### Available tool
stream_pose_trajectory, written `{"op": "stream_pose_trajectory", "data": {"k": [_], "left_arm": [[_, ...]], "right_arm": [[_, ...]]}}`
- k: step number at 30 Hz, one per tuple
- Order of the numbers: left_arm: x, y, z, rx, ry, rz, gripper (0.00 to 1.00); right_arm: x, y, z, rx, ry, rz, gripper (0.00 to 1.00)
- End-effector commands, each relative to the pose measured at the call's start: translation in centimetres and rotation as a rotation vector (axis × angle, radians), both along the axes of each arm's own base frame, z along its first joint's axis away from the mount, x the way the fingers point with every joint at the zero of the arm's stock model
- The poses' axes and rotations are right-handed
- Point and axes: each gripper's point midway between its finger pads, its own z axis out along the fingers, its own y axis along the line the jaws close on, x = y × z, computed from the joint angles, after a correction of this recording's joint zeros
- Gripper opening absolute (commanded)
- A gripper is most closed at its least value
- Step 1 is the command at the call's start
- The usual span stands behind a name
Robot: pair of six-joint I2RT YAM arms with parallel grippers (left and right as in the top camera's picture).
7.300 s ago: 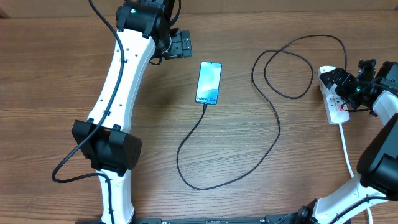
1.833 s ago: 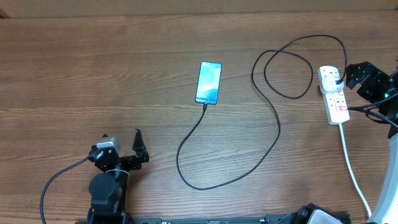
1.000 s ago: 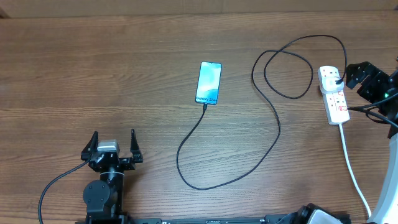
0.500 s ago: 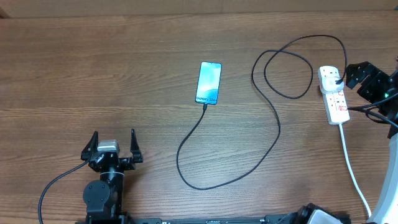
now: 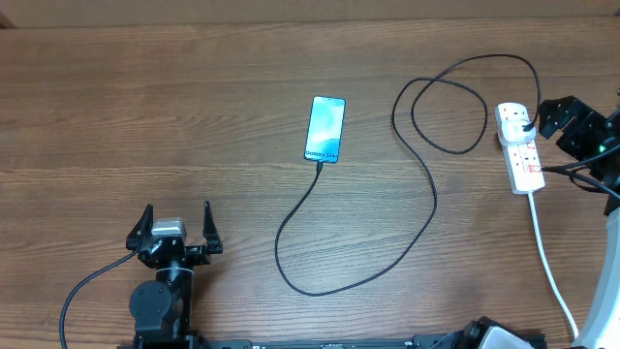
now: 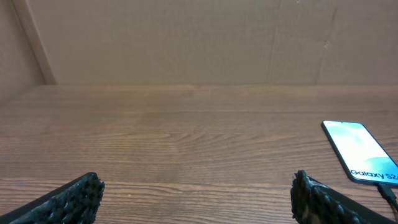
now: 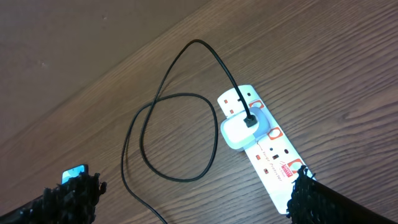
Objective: Plug charger to phone and switch on socket
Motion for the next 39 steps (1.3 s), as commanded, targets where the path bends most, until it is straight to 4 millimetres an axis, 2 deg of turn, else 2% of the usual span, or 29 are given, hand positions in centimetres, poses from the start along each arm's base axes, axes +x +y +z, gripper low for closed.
{"op": "stream_pose_trajectory", "data": {"k": [1,27,33,35,39], "left_arm": [[0.0,0.0,0.1,-0.003,-0.01,-0.002,1.0],[0.0,0.0,0.1,-0.003,-0.01,-0.003,1.0],[0.0,0.0,0.1,-0.003,-0.01,-0.002,1.0],[0.0,0.0,0.1,-0.003,-0.01,-0.003,1.0],[0.0,0.0,0.1,-0.003,-0.01,-0.003,1.0]], "right_arm": [[0.1,0.2,0.0,-0.002,-0.003,0.006,1.0],[0.1,0.2,0.1,-0.003,-0.005,0.006,1.0],[-0.9,0.7,1.9,-0.029,-0.045,0.005,1.0],[-1.4,1.5,3.5,-0.058,-0.097,0.018,1.0],[-1.3,3.7,5.3,-0.121,-0.211,0.07,1.0]]}}
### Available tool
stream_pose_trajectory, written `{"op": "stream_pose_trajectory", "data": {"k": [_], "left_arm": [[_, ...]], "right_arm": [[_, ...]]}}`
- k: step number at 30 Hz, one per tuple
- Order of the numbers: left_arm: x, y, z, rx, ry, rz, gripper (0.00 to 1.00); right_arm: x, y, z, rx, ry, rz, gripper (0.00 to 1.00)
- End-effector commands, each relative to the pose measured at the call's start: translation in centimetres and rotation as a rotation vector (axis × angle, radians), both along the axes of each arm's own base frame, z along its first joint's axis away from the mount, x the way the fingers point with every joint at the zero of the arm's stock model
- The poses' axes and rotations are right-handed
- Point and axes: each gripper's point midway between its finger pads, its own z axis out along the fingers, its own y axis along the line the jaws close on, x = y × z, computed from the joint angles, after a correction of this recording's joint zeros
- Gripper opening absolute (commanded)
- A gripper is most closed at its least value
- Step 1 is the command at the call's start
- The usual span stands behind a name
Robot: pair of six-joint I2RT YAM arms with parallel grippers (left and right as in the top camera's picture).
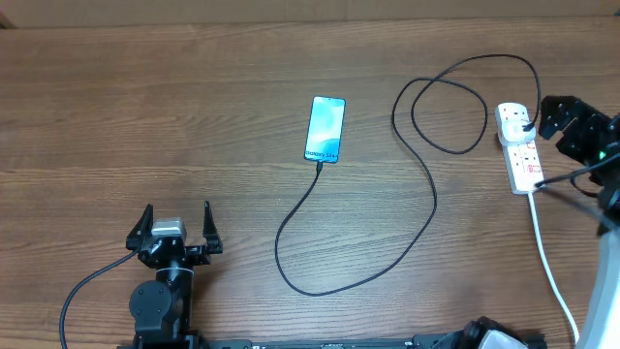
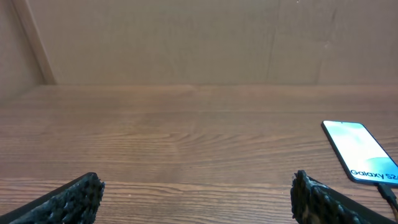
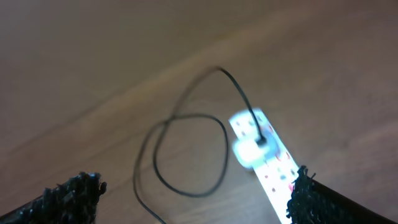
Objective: Plug charger to phone and switch on socket
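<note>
The phone (image 1: 325, 128) lies face up mid-table, screen lit, with the black cable (image 1: 426, 184) running from its near end in loops to the white charger plug (image 1: 513, 118) seated in the white socket strip (image 1: 523, 155). The phone (image 2: 360, 149) also shows at the right of the left wrist view. My right gripper (image 1: 560, 124) hovers open just right of the strip's far end; its wrist view is blurred, with the strip (image 3: 273, 168) below and ahead. My left gripper (image 1: 174, 225) rests open near the front left, nothing between its fingers.
The strip's white lead (image 1: 552, 271) runs toward the front right edge. A cardboard-coloured wall (image 2: 199, 37) stands behind the table's far edge.
My right gripper has shifted a little; its wrist view is now blurred and the socket strip sits lower and farther right in it. The left arm, phone and cable are unchanged.
</note>
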Motion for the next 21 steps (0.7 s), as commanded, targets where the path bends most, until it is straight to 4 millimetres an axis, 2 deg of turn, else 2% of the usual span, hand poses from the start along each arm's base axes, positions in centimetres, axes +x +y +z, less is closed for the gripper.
{"op": "stream_pose_trajectory", "data": {"k": [1,4,6,12,15,21], "left_arm": [[0.0,0.0,0.1,-0.003,-0.009,-0.002,1.0],[0.0,0.0,0.1,-0.003,-0.009,-0.002,1.0],[0.0,0.0,0.1,-0.003,-0.009,-0.002,1.0],[0.0,0.0,0.1,-0.003,-0.009,-0.002,1.0],[0.0,0.0,0.1,-0.003,-0.009,-0.002,1.0],[0.0,0.0,0.1,-0.003,-0.009,-0.003,1.0]], "right_arm": [[-0.4,2.8,2.0,-0.063,-0.114,0.063,1.0],[-0.3,5.3,2.6,-0.108,-0.217,0.128,1.0],[-0.9,8.0,2.0,-0.131,-0.301,0.197,1.0],[-2.8,12.4,0.0,-0.17,-0.482,0.313,1.0],[-4.6,14.1,-2.2,-0.177,-0.542,0.356,1.0],[-6.9,15.6,-6.9,-0.162,-0.533,0.396,1.0]]}}
